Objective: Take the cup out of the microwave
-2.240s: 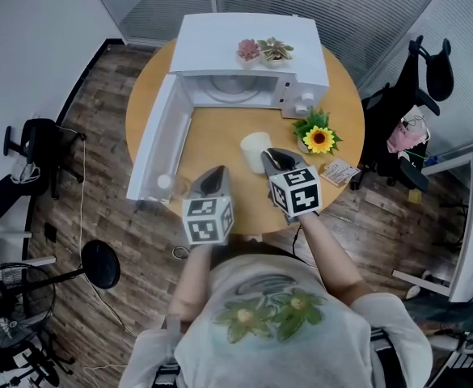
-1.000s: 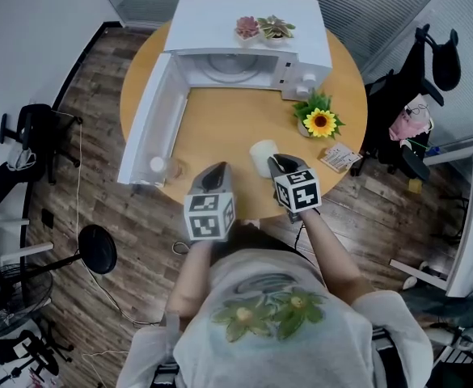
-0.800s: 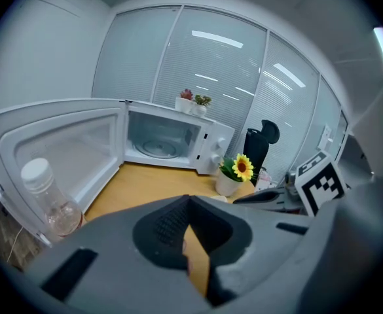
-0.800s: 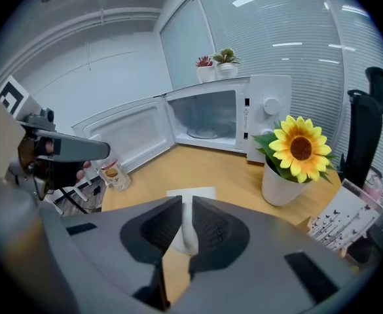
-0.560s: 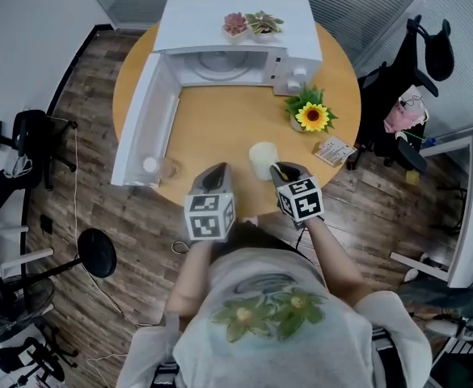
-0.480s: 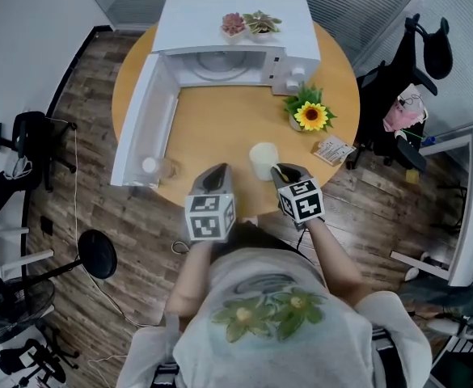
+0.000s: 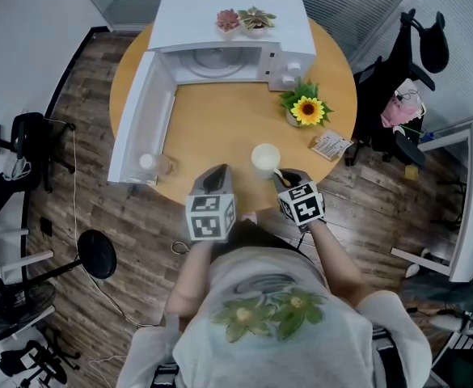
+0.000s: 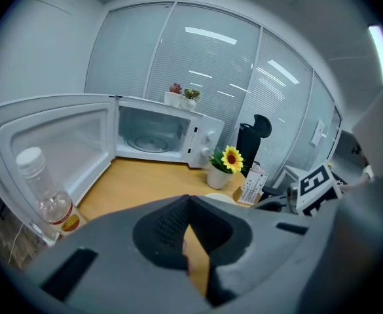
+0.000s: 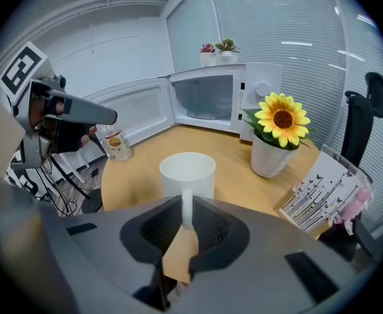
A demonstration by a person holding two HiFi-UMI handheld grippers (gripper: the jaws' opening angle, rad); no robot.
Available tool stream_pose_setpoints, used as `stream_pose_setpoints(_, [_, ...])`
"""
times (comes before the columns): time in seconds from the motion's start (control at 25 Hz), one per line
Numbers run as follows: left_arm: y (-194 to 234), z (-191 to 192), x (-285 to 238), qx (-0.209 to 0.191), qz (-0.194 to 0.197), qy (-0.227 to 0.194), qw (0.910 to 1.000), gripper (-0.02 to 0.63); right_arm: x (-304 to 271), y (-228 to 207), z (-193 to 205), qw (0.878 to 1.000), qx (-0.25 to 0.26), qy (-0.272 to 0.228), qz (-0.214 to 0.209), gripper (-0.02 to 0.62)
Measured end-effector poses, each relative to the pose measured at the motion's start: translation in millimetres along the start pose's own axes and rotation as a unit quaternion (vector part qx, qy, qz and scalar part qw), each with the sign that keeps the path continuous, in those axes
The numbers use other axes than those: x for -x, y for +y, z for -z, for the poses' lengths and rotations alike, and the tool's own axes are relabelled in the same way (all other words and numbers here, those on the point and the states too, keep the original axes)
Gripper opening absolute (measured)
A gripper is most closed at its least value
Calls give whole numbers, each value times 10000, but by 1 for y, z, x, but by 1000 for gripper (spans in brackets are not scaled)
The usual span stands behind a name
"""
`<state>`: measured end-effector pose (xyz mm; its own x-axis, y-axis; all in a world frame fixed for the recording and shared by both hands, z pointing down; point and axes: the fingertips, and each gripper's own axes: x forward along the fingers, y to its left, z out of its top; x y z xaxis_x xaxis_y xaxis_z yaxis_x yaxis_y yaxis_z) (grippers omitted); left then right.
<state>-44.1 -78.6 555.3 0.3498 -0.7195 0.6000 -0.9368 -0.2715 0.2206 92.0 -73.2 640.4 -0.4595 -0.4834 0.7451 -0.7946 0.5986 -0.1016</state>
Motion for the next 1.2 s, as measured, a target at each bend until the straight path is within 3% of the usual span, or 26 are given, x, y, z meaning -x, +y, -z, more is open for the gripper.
stream_pose_setpoints(0.44, [-10,17,1,5,30,121,9999,3,-6,1,31,9987,378,345,48,60])
stream_pose_setpoints(0.72, [-19,23,1,-63,83,194,9998,3,-2,2,35,9988,61,470,-147,69])
stream_pose_setpoints(1.0, [-30,21,-3,-186,205,214,9994,3,27,-3,18,9989,-454,-27,-110,75])
stream_pose_setpoints(1.2, [-37,13,-4,-193,287,167,9993,3,52,-6,-10,9971,-550,-531,39,74])
